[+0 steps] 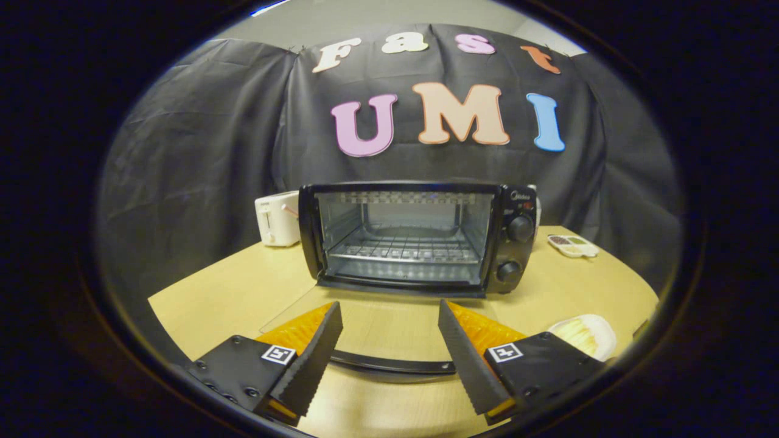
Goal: Open the toaster oven, put the food inside, and close the toaster oven door.
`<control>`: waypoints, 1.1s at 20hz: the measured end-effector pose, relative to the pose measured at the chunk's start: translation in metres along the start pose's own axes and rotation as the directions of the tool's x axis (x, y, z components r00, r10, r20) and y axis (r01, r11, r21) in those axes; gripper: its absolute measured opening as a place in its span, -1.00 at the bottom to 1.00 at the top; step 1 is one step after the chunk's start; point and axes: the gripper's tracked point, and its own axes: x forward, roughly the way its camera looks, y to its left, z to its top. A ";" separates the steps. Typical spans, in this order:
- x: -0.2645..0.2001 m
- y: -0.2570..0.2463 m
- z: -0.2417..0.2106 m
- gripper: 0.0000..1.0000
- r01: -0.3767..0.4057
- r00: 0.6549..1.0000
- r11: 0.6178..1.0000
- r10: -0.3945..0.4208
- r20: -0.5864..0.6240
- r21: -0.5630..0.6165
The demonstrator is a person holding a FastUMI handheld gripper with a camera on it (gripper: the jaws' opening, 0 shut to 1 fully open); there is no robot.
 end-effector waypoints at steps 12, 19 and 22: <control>-0.036 -0.135 0.042 0.97 0.266 0.959 0.964 -0.267 0.095 0.023; -0.048 -0.194 0.023 0.97 0.367 0.928 0.929 -0.369 0.049 0.054; -0.045 -0.212 0.001 0.97 0.392 0.920 0.918 -0.392 -0.020 0.054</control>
